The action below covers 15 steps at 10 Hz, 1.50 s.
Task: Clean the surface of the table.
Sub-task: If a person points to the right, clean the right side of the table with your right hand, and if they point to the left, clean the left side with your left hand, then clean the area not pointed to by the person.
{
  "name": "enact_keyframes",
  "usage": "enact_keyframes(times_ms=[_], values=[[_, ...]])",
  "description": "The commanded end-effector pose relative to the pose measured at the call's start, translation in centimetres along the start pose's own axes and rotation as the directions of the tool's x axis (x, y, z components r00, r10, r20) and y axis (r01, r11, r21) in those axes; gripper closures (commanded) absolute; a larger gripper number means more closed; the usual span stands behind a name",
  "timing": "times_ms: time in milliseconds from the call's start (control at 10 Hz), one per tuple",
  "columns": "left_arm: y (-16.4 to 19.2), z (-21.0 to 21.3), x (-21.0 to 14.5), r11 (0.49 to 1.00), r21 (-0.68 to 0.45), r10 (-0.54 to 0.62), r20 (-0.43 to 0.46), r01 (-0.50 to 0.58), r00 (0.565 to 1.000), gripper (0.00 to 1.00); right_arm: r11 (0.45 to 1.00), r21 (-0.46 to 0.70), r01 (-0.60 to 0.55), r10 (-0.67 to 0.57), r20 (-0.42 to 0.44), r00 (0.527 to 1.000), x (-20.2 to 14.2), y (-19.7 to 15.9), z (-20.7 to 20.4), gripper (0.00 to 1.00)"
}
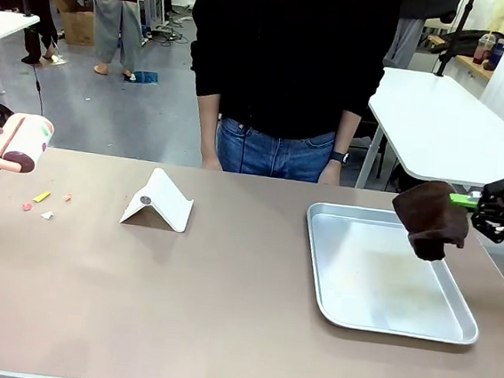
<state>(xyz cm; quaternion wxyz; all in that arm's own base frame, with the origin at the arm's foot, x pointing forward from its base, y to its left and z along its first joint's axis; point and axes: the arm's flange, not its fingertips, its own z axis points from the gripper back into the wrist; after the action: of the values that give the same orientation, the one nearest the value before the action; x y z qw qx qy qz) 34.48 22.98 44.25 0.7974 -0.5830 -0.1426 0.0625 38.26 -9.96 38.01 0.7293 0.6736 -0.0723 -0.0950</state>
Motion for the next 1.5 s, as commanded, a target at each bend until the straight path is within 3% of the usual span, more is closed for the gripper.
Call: enact_keyframes(times_ms=[0, 200, 300, 1400], values=[[-0.21, 0.11, -0.22, 1.000, -0.001, -0.016, 0.001, 0.016, 1.000, 0.85, 0.997, 0.083, -0.003, 0.001, 0.022, 1.000, 0.37, 0.33, 1.54, 0.89], [-0.21, 0.11, -0.22, 1.000, -0.001, -0.016, 0.001, 0.016, 1.000, 0.85, 0.994, 0.094, -0.048, 0.050, -0.016, 0.999, -0.03, 0.58, 2.15, 0.89], [-0.21, 0.11, -0.22, 1.000, -0.001, -0.016, 0.001, 0.016, 1.000, 0.85, 0.997, 0.078, 0.017, -0.017, 0.002, 1.000, -0.33, 0.02, 1.90, 0.89], [-0.21, 0.11, -0.22, 1.000, -0.001, -0.016, 0.001, 0.016, 1.000, 0.85, 0.997, 0.078, 0.017, -0.017, 0.002, 1.000, -0.33, 0.02, 1.90, 0.89]])
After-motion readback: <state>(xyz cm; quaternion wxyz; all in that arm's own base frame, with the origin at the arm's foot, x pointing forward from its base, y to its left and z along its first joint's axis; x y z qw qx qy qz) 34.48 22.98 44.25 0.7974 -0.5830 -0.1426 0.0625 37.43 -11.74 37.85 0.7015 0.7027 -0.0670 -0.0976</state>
